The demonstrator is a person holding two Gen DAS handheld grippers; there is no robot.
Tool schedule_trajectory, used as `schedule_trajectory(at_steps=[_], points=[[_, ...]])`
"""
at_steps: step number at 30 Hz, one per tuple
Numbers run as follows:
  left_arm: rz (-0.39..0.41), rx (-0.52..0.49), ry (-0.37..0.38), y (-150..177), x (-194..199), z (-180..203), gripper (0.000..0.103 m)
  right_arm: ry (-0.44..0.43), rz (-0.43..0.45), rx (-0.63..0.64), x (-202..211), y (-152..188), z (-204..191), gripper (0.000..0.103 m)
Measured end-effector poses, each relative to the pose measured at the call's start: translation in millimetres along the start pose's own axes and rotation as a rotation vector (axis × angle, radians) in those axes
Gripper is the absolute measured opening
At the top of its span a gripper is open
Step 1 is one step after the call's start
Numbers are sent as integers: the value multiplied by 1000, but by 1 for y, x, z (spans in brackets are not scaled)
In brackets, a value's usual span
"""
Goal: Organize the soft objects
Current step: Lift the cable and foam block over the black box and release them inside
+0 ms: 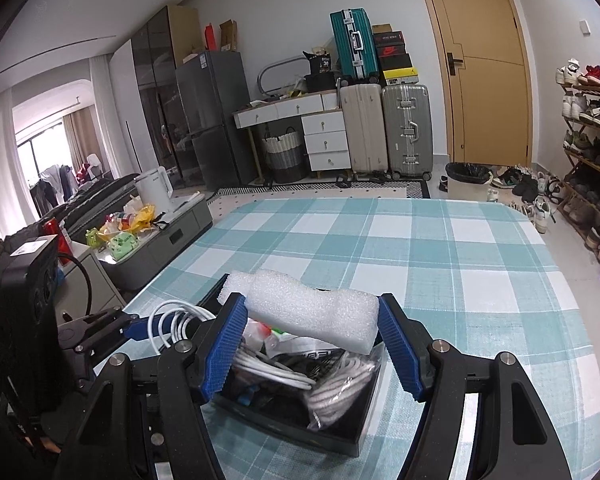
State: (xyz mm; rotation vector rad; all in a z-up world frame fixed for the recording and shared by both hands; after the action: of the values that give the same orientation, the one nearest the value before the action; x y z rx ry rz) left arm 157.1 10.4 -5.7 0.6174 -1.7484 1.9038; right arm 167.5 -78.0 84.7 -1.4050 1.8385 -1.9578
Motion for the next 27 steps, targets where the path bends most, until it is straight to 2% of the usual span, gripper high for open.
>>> schedule_trajectory(at_steps=[11,27], points=[[-17,-24,14,-1,-11,2,75,21,-38,31,-34,-1,4,68],[-25,-51,20,-3,-16,2,73,54,-78,58,-61,7,11,68]])
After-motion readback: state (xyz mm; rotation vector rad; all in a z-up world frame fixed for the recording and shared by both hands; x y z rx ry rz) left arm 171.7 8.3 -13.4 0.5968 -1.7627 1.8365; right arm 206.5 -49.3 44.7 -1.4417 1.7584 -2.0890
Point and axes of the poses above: each gripper's, at about its wrist camera, not at the fingertips, and x roughly against the way its jaws point, z to its right, y to its underside, the point moved 6 cm from there along -x, roughly the way its jaws point, and after that the axes turned 2 degrees about x, right-handed, at the moved point
